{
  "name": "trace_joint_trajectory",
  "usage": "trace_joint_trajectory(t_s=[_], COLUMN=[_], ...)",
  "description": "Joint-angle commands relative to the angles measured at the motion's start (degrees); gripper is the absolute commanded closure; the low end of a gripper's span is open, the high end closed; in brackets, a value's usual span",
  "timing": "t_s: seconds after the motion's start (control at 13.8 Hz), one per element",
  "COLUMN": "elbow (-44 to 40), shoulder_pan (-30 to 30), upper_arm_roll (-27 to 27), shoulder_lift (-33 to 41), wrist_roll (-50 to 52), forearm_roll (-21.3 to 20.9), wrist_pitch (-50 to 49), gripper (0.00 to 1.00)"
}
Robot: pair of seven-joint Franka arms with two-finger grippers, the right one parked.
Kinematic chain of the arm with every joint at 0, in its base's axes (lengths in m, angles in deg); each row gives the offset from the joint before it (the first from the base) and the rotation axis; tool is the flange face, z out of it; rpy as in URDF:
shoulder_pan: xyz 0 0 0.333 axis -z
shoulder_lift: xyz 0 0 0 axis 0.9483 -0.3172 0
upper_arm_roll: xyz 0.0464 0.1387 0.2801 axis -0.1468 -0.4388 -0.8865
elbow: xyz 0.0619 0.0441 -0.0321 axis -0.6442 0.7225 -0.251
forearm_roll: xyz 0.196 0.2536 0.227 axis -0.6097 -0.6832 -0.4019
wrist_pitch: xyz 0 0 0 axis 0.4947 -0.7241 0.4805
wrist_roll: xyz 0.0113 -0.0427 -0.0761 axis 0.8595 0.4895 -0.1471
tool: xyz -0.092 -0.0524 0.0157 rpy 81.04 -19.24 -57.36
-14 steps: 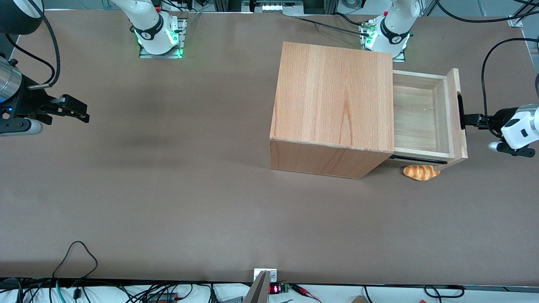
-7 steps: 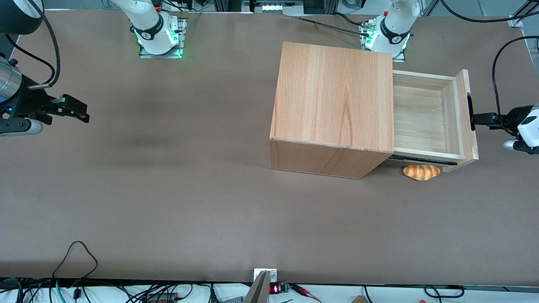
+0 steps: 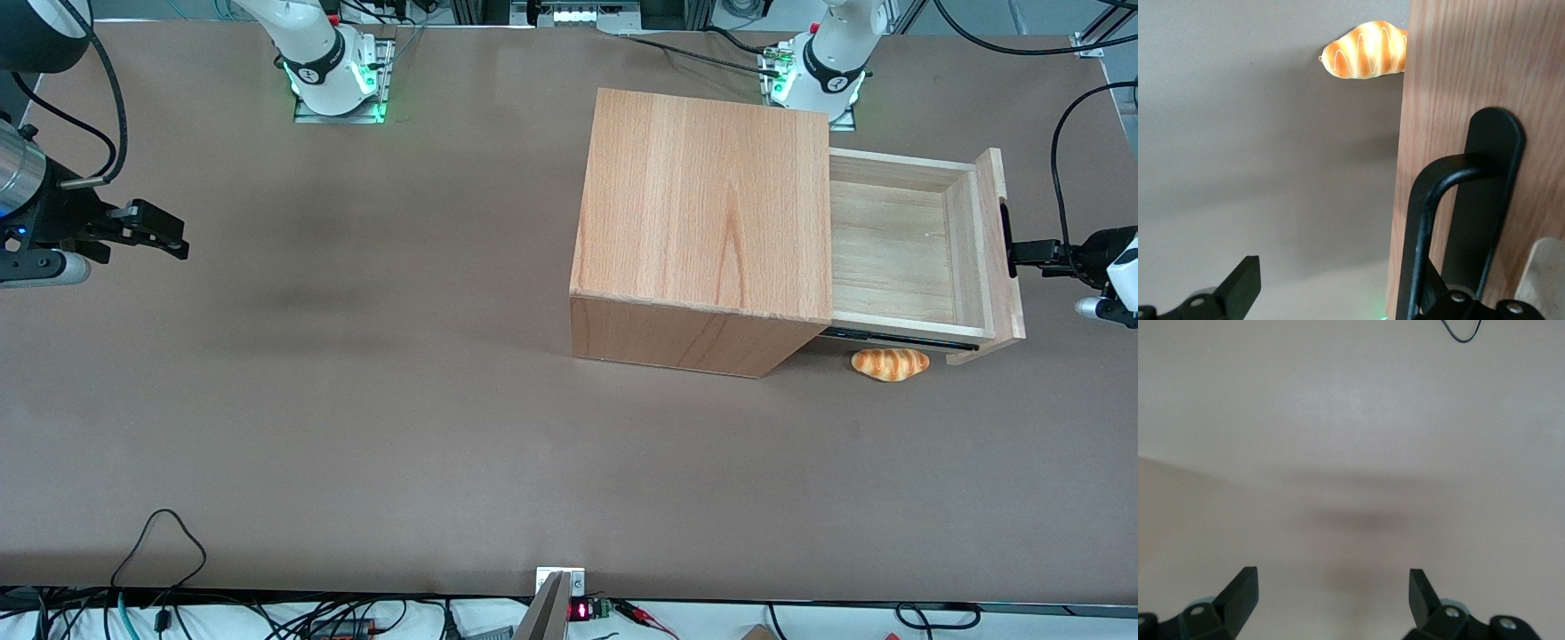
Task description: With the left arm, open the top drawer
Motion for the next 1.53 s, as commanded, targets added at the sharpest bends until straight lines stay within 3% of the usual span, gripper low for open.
trace_joint_trajectory(t_s=[0.0,0.44,0.87,1.45], elbow=[-2.7,-5.6,-7.9,-19.3], shoulder_pan=[-0.9,-0.4,0.6,0.7], upper_arm_roll=[0.4,0.9,1.1,3.8], shoulder_lift=[-1.5,-1.2,1.6,3.4], wrist_roll=[-1.5,-0.9,1.1,6.9], forearm_roll=[-1.4,2.4,2.4,1.5], wrist_pitch=[-0.2,-6.6,-11.4,-19.8], gripper=[0.00,0.00,0.00,0.00])
